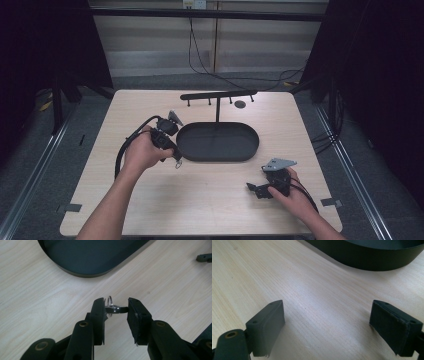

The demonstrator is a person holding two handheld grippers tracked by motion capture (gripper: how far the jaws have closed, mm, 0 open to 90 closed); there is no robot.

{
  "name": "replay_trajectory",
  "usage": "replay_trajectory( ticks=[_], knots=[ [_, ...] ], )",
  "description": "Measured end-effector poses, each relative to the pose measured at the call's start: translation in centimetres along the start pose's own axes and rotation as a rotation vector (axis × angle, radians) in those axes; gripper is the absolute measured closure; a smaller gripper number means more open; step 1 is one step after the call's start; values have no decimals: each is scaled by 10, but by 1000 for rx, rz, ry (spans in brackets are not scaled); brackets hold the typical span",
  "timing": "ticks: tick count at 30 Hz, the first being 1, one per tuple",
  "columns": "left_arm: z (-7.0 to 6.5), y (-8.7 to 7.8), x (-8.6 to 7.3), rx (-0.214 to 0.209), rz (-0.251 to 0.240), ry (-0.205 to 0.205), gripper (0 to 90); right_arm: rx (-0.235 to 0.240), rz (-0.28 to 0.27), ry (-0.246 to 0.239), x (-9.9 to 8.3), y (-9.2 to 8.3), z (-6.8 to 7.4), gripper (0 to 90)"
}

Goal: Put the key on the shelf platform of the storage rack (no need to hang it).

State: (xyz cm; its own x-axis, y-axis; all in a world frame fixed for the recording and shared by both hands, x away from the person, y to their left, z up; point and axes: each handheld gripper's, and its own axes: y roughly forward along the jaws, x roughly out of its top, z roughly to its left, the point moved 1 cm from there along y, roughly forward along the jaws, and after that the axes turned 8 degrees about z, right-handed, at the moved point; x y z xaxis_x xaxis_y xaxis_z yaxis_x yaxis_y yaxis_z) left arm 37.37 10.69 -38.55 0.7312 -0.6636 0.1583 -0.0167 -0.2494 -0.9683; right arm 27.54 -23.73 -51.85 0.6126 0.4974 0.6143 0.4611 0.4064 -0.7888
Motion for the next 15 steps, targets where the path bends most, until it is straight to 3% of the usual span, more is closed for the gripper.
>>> replay_trajectory(
  ticks=[15],
  knots=[
    [-8, -10, 22, -19, -8, 7, 676, -2, -1, 4, 0, 0, 0, 120]
  ],
)
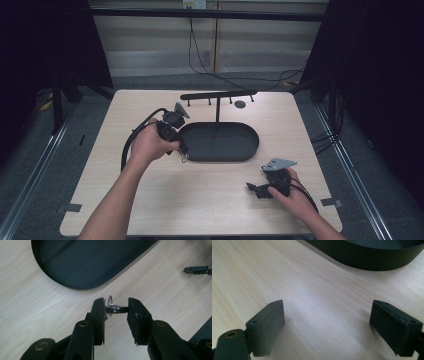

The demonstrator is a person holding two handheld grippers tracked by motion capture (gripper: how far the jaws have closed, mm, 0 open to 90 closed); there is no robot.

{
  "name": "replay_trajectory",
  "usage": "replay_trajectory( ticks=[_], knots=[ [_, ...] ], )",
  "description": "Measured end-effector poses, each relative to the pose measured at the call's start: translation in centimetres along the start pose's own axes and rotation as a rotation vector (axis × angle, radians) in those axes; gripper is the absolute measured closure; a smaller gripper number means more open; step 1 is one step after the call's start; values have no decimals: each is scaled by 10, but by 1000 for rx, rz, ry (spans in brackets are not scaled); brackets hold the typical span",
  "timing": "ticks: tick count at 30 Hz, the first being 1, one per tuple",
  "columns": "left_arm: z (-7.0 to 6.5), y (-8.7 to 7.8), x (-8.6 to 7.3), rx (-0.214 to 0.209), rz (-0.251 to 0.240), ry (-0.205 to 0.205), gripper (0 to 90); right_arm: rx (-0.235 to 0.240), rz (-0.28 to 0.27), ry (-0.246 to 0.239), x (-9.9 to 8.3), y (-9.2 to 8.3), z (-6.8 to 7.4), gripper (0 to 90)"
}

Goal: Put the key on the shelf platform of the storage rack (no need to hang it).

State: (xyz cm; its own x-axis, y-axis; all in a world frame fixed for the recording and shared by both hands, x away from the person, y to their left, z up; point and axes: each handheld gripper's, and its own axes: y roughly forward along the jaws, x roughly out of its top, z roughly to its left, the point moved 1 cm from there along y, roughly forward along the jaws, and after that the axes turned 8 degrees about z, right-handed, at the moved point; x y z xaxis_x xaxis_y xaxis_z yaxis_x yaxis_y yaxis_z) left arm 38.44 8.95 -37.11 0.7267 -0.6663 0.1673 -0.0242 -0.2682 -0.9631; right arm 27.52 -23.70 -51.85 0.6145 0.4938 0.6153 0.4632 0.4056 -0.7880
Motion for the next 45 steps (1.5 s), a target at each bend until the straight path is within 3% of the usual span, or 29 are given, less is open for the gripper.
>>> replay_trajectory(
  ticks=[35, 45],
  knots=[
    [5, 2, 35, -25, -48, -16, 675, 1, -2, 1, 0, 0, 0, 121],
    [5, 9, 45, -18, -30, -17, 675, 1, -2, 0, 0, 0, 0, 121]
  ],
)
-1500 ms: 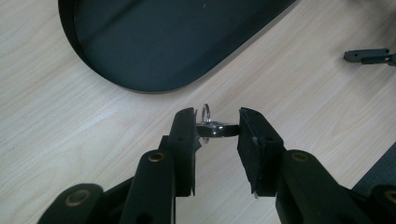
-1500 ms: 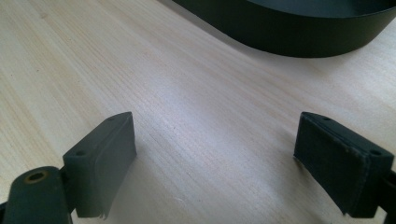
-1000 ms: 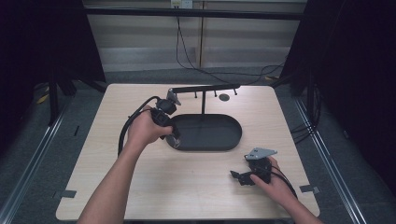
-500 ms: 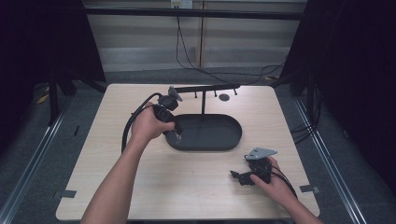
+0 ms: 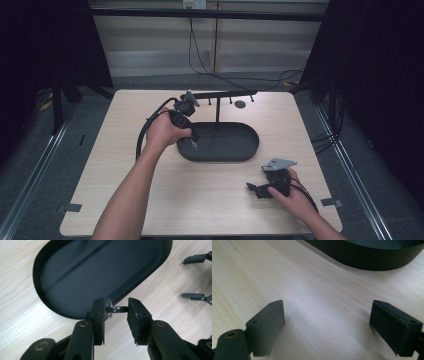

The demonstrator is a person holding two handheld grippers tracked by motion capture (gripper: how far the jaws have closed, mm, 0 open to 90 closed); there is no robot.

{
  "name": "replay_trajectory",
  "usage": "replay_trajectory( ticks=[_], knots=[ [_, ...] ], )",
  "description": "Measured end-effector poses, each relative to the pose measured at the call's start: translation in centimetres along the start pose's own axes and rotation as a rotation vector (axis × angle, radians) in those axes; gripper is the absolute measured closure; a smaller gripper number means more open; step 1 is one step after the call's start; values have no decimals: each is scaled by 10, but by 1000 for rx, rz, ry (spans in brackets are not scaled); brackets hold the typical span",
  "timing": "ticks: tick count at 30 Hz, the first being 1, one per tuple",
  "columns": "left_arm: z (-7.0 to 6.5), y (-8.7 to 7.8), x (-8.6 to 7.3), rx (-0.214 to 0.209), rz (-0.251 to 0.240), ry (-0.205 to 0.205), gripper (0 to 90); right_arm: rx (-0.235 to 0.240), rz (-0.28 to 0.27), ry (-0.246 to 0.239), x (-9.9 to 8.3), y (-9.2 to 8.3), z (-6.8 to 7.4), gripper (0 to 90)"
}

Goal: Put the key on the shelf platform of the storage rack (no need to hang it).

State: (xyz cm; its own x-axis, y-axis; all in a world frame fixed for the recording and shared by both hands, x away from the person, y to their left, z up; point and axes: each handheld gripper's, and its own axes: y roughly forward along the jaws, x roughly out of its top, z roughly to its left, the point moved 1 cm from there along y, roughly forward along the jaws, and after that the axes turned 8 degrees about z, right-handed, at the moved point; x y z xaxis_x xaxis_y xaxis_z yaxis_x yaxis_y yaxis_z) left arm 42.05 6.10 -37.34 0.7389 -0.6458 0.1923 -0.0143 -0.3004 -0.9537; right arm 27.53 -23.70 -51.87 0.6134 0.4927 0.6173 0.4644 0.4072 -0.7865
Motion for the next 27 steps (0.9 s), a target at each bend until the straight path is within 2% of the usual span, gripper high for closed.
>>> replay_trajectory(
  ticks=[13, 20, 27],
  knots=[
    [4, 19, 11, 4, -9, -7, 675, 0, 0, 0, 0, 0, 0, 121],
    [3, 29, 15, 31, -9, -4, 675, 1, -1, -1, 0, 0, 0, 121],
    [3, 41, 17, 33, -16, -3, 675, 1, 2, 1, 0, 0, 0, 121]
  ],
)
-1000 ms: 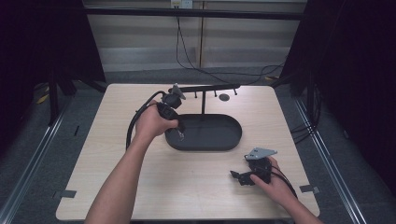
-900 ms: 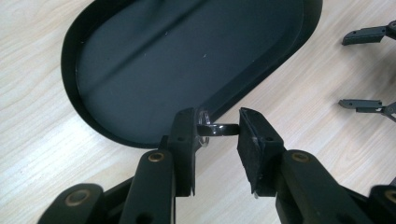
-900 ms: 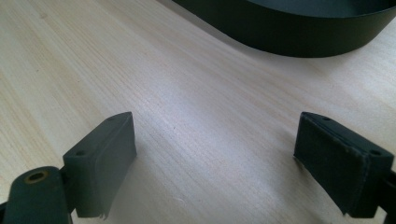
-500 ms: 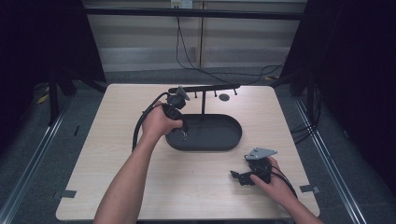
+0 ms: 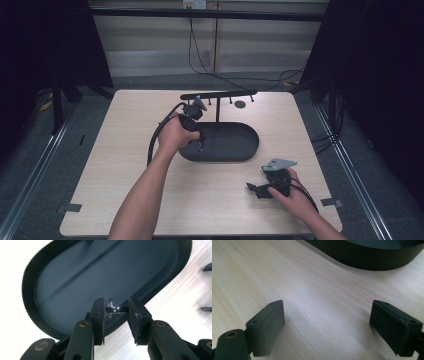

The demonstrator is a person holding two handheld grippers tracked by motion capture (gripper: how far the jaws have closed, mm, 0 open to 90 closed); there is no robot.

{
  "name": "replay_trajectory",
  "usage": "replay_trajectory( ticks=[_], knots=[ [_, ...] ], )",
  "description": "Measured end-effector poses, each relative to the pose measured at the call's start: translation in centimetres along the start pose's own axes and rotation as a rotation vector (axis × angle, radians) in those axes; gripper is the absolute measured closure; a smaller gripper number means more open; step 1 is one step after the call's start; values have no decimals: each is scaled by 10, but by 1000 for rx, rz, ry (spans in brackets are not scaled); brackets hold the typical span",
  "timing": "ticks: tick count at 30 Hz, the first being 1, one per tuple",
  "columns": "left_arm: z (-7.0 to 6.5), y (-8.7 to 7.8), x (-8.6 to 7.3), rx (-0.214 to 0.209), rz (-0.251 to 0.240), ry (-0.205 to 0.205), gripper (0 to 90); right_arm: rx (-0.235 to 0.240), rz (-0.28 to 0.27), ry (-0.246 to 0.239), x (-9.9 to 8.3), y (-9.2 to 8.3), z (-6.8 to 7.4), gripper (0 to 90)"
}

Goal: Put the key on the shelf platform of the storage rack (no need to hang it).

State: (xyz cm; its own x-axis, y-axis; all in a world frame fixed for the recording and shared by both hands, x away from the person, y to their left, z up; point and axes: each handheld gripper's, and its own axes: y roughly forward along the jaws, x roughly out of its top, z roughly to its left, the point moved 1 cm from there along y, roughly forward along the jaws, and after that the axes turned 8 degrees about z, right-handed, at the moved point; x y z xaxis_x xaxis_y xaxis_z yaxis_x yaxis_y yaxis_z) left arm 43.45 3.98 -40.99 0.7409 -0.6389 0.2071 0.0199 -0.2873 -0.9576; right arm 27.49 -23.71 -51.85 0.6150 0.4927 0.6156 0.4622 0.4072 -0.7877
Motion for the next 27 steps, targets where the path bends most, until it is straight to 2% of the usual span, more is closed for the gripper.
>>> replay_trajectory(
  ticks=[5, 8, 9, 14, 18, 21, 27],
  knots=[
    [1, 9, 2, 12, -11, -2, 675, 0, 0, 0, 0, 0, 0, 121],
    [0, 13, 2, 4, -14, -2, 675, 0, 0, 0, 0, 0, 0, 121],
    [1, 15, 2, 28, -15, 28, 675, 1, 0, 1, 0, 0, 0, 121],
    [2, 21, 0, 37, -33, 8, 674, 0, 1, 1, 0, 0, 0, 121],
    [3, 24, 0, 37, -34, 11, 674, 0, 0, 0, 0, 0, 0, 121],
    [2, 28, -1, 38, -52, 3, 674, 1, 0, 1, 0, 0, 0, 121],
    [2, 38, -3, 49, -37, 16, 674, 1, 2, 3, 0, 0, 0, 121]
  ],
)
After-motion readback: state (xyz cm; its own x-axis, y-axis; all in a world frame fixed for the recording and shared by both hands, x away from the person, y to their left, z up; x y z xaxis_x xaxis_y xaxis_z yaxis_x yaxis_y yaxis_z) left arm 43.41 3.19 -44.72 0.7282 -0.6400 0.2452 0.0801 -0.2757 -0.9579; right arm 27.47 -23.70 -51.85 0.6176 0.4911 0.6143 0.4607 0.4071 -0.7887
